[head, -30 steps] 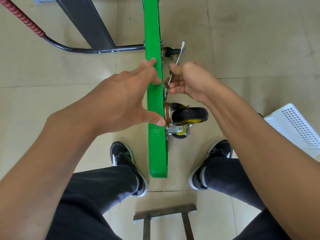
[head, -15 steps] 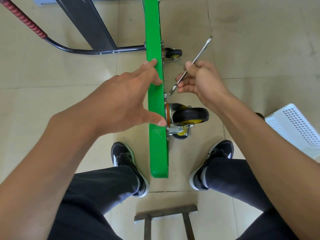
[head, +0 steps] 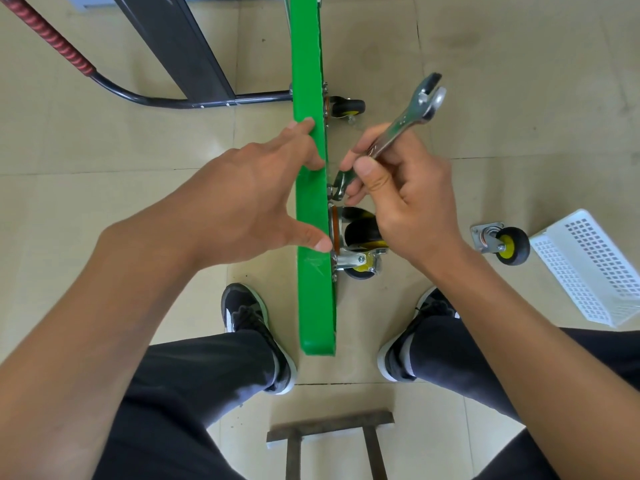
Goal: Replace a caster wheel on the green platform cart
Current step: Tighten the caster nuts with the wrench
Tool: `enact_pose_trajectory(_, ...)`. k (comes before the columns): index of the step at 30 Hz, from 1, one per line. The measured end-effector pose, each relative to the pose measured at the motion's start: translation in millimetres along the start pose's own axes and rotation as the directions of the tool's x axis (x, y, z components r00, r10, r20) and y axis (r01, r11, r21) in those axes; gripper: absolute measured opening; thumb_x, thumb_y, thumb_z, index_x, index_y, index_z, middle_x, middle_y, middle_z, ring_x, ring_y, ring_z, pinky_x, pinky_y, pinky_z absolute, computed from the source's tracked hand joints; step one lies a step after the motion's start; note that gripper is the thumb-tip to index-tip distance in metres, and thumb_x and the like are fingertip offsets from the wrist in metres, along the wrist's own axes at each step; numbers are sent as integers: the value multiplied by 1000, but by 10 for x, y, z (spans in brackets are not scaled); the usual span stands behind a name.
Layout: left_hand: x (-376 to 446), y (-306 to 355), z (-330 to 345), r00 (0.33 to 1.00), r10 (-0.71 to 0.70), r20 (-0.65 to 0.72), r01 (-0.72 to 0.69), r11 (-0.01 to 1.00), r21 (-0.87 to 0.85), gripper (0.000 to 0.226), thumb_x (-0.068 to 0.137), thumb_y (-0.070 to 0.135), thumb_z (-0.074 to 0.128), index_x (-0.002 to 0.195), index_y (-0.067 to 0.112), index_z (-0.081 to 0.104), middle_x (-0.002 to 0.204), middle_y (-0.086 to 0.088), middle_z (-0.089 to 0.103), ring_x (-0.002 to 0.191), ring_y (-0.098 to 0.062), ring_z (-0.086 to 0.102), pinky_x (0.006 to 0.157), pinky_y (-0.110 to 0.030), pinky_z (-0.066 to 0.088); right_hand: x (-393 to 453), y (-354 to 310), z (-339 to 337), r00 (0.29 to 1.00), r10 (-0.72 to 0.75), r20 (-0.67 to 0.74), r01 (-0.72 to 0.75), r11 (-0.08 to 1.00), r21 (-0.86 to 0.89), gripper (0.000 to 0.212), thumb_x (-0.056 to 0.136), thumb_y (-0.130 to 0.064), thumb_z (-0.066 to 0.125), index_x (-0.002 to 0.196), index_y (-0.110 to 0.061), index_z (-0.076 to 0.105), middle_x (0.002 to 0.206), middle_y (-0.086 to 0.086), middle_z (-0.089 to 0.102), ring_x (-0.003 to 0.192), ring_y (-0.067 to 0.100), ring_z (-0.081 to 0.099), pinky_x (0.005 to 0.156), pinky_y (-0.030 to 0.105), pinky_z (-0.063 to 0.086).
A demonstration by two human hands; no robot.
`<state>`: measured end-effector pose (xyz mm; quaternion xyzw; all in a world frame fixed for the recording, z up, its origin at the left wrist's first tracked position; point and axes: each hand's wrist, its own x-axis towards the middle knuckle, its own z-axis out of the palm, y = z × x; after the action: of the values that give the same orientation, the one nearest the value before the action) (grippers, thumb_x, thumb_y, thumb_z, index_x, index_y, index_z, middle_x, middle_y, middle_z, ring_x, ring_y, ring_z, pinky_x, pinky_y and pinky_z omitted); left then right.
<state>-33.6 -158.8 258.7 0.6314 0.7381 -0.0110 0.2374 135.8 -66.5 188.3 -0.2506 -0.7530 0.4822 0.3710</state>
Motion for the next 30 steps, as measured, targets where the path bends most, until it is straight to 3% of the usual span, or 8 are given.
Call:
enact_pose_trajectory(9, 4, -14, 20, 1000, 6, -13, -6, 1000, -3, 108, 64, 68, 75, 150, 26, 24, 163, 14, 22, 129, -26, 49, 97, -38, 42, 27, 28, 54, 996, -23, 83, 37, 983, -177, 18, 102, -16, 53, 105, 0, 57, 80, 10, 66, 66, 25, 66, 62, 48, 55)
enact_pose_trajectory(18, 7, -10, 18, 1000, 3, -13, -3, 1000, -4, 108, 63, 68, 75, 149, 27, 25, 163, 15, 24, 129, -26, 49, 97, -38, 42, 60, 35, 102, 993, 79, 85, -66, 986, -150, 10, 101, -13, 53, 102, -5, 57, 72, 6, 65, 61, 21, 66, 60, 46, 56)
enact_pose_trajectory(23, 6, 0, 13, 1000, 0, -13, 0, 1000, -3, 110, 62, 69, 74, 150, 27, 24, 163, 14, 24, 132, -25, 47, 97, -37, 40, 189, -5, 106, 968, 243, 55, -245, 969, 39, 7, 101, -11, 49, 98, -8, 55, 79, 11, 67, 57, 19, 65, 52, 38, 59)
enact_pose_trajectory(25, 5, 5, 7, 1000, -5, -8, 5, 1000, -7, 109, 62, 67, 74, 150, 27, 24, 163, 15, 24, 131, -24, 47, 96, -36, 40, 298, 62, 95, 921, 383, 67, -388, 918, 83, 13, 103, -13, 48, 98, -4, 56, 79, 16, 67, 55, 25, 64, 50, 39, 58)
enact_pose_trajectory(26, 5, 5, 5, 1000, -6, -8, 6, 1000, -11, 109, 62, 67, 75, 150, 27, 24, 163, 16, 23, 130, -24, 47, 95, -36, 40, 355, 127, 90, 862, 498, 90, -506, 855, 118, 16, 105, -14, 48, 98, -3, 55, 79, 20, 66, 55, 26, 64, 50, 37, 57)
enact_pose_trajectory(28, -5, 14, -2, 1000, -14, -6, 14, 1000, -17, 108, 63, 66, 75, 150, 27, 24, 162, 17, 23, 128, -24, 48, 94, -36, 40, 415, 243, 89, 667, 719, 194, -744, 634, 210, 20, 107, -18, 44, 98, -3, 55, 83, 22, 67, 60, 25, 63, 51, 30, 55)
enact_pose_trajectory(29, -12, 24, -2, 1000, -16, -1, 16, 1000, -18, 108, 63, 66, 76, 150, 28, 24, 162, 18, 23, 128, -24, 48, 93, -35, 39, 412, 292, 77, 594, 768, 239, -804, 553, 220, 21, 108, -18, 42, 100, -2, 55, 85, 21, 67, 62, 24, 64, 52, 27, 55)
enact_pose_trajectory(30, -9, 22, -1, 1000, -12, -1, 12, 1000, -16, 108, 63, 66, 76, 150, 28, 24, 162, 18, 22, 127, -24, 48, 92, -35, 39, 427, 323, 50, 570, 779, 263, -821, 533, 204, 22, 108, -17, 41, 102, -1, 55, 85, 19, 68, 62, 23, 66, 53, 27, 55)
